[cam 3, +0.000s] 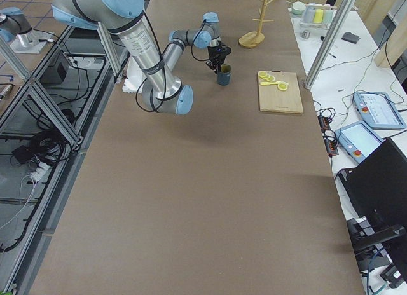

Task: Hang cup on storage rack
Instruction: 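Carry the teal mug with the right gripper toward the table center, then release the mug upright and withdraw the right gripper while the left arm moves in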

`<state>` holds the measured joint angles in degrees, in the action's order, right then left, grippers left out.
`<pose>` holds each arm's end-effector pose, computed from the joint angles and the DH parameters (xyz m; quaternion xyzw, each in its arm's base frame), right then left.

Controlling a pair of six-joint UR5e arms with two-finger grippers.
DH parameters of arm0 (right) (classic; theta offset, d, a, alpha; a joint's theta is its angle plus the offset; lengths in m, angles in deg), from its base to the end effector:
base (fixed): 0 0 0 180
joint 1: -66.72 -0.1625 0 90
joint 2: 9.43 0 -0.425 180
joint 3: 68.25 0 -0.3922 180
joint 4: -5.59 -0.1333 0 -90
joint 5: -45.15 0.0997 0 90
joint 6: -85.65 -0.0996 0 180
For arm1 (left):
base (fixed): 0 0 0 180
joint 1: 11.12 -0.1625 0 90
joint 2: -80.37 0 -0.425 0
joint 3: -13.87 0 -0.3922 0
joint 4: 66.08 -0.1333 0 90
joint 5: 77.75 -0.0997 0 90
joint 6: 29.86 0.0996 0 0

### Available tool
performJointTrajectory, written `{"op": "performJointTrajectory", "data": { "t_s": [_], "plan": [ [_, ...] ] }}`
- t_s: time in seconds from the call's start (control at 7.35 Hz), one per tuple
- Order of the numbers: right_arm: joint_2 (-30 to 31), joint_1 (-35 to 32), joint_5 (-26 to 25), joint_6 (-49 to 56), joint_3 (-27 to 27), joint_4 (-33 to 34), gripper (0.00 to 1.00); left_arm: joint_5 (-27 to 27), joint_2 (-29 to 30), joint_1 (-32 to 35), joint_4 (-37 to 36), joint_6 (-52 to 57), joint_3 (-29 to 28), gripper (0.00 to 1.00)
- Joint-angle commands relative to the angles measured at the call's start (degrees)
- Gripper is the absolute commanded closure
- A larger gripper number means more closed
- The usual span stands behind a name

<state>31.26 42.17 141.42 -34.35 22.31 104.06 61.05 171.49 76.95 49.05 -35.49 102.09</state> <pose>-0.5998 -0.4086 0.1480 -0.0679 -0.3501 0.4109 0.8391 -0.0409 -0.5201 0.6104 0.1660 0.4156 0.0588 0.8924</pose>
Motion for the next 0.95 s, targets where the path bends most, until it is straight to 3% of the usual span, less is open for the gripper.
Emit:
{"op": "performJointTrajectory", "data": {
  "t_s": [0.0,0.41,0.54,0.82],
  "plan": [
    [0.4,-0.7,0.2,5.0,2.0,0.3,0.0,0.0,-0.1,0.0,0.0,0.1,0.2,0.01],
    [6.4,-6.8,7.1,19.2,11.6,0.6,0.0,0.0,-0.1,0.1,4.5,-0.3,0.7,0.01],
    [8.7,-9.8,9.7,24.3,13.1,0.5,0.0,0.0,-0.1,0.0,7.8,-7.5,1.3,0.01],
    [15.7,-16.1,15.9,38.3,16.5,0.0,0.0,0.6,-3.3,-0.8,25.6,-12.1,1.2,0.01]
  ]
}}
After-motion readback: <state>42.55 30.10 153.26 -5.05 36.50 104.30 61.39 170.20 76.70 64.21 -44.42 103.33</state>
